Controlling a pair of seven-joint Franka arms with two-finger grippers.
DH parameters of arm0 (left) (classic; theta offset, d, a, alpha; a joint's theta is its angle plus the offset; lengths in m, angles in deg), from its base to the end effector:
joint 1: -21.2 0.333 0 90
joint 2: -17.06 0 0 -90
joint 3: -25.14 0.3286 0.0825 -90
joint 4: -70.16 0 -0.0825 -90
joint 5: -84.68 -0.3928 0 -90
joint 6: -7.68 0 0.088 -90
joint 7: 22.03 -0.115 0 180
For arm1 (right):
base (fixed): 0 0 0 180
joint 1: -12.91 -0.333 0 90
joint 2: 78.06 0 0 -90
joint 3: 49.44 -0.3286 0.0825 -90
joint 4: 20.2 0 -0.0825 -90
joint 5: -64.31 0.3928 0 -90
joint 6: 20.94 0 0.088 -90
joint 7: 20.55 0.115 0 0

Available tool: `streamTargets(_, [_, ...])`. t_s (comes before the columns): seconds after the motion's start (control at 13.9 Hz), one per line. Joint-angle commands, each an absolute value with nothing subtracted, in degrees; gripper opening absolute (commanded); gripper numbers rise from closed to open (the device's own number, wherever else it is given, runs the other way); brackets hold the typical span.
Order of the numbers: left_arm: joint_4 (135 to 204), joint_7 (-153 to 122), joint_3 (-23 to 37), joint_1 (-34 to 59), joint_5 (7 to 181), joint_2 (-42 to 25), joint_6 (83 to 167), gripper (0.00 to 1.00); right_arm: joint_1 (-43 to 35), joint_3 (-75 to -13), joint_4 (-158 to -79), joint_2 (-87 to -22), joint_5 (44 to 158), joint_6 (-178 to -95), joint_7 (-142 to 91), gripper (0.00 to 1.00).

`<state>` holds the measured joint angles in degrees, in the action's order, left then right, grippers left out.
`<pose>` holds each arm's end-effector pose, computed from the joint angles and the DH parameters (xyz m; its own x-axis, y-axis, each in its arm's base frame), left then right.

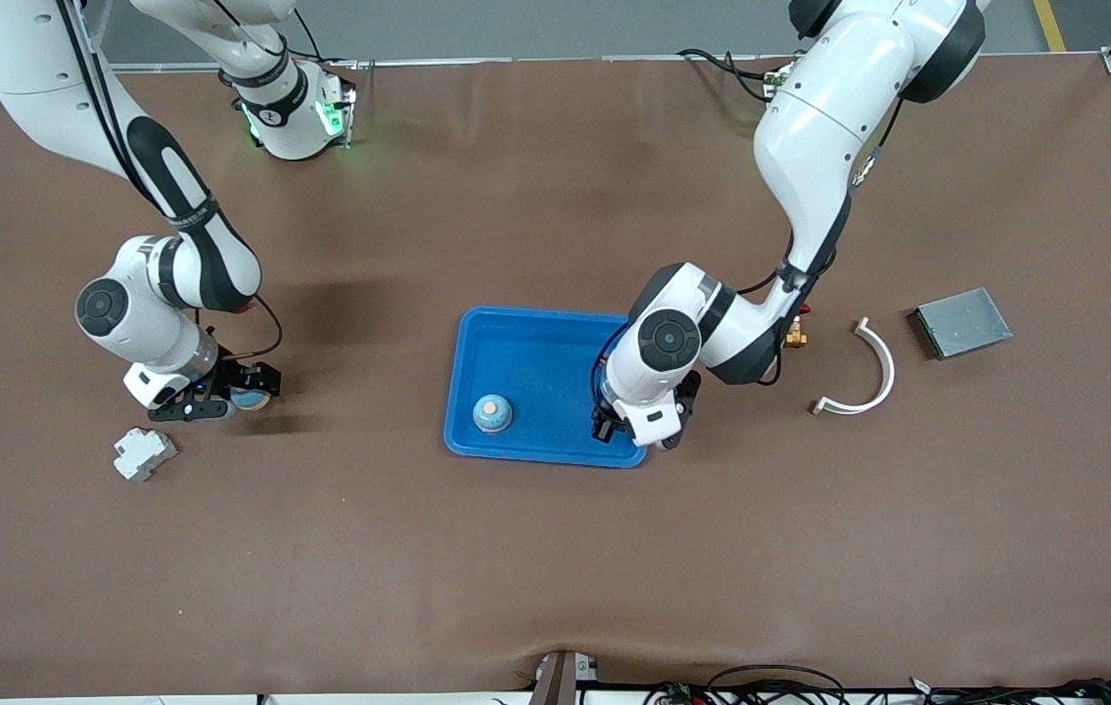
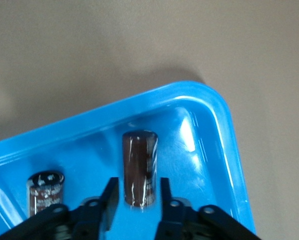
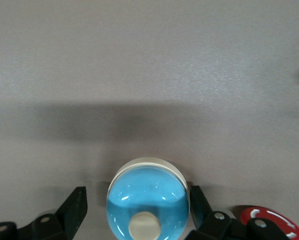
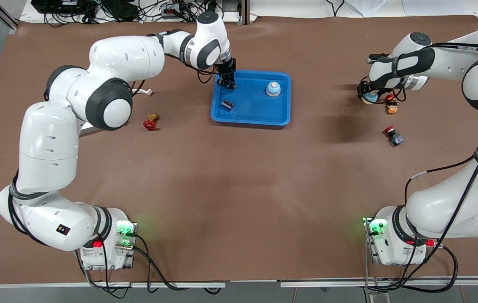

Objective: Place electrolytic capacitor and blue bell in tray
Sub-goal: 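Carry the capacitor into the tray with the left gripper and release it, then carry the bell to the tray while the left gripper retracts to rest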

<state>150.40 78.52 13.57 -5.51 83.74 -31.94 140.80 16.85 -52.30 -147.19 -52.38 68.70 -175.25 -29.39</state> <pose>0.6126 -0.4426 0.2021 0.4070 0.9009 -0.1507 0.9133 -0.4040 0.0518 0.5615 -0.0121 0.1701 0.9976 0.0606 0.0348 0.0624 -0.9967 -0.0520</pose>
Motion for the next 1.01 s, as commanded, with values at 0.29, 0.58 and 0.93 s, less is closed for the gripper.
streamTargets(0.29, [148.9, 75.6, 15.2, -4.0, 81.6, -26.7, 138.1, 1.0, 13.2, -52.3, -145.2, -53.8, 70.2, -174.6, -27.8, 0.0])
streamTargets(0.58, [149.3, 61.5, 15.1, 1.1, 81.3, -18.9, 131.4, 1.0, 8.5, -52.4, -137.9, -56.2, 70.2, -157.8, -16.6, 0.0])
streamTargets(0.93, [149.5, 43.7, 15.1, 7.7, 81.2, -10.8, 118.3, 1.0, -4.6, -52.4, -131.6, -60.5, 70.1, -145.2, 10.2, 0.0])
